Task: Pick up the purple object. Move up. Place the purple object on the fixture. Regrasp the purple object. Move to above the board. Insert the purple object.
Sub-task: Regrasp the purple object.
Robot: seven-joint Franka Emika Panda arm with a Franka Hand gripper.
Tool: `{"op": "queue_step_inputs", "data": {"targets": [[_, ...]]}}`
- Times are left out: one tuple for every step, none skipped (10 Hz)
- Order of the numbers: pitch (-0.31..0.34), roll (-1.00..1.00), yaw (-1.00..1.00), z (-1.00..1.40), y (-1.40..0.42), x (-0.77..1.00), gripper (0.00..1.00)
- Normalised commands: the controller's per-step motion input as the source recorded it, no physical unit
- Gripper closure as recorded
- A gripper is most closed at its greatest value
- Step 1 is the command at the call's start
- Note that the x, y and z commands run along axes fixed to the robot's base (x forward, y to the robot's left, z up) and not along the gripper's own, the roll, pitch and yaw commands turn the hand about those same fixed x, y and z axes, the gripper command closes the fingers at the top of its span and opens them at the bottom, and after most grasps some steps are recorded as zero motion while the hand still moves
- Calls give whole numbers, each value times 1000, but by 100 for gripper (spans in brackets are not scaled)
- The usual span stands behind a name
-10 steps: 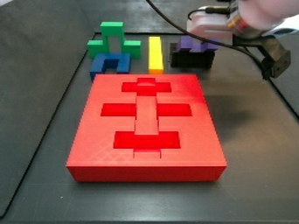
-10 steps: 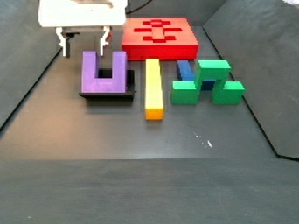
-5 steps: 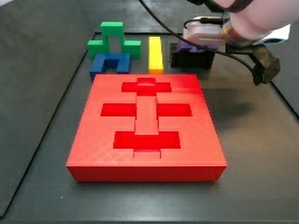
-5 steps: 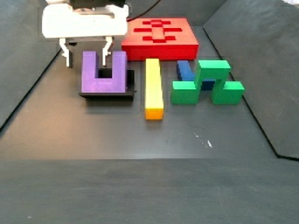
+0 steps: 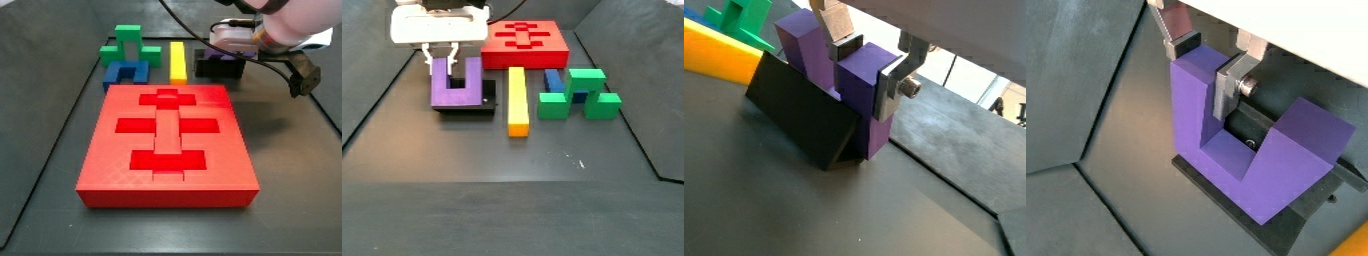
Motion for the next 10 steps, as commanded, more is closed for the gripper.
{"op": "queue_step_inputs", "data": {"targets": [[0, 0, 0, 0, 0, 0, 100], [0, 0, 0, 0, 0, 0, 100], [0, 0, 0, 0, 0, 0, 100], [0, 0, 0, 0, 0, 0, 100], [0, 0, 0, 0, 0, 0, 100], [0, 0, 0, 0, 0, 0, 100], [0, 0, 0, 0, 0, 0, 100], [0, 0, 0, 0, 0, 0, 100], [0, 0, 0, 0, 0, 0, 100], [0, 0, 0, 0, 0, 0, 100]]}}
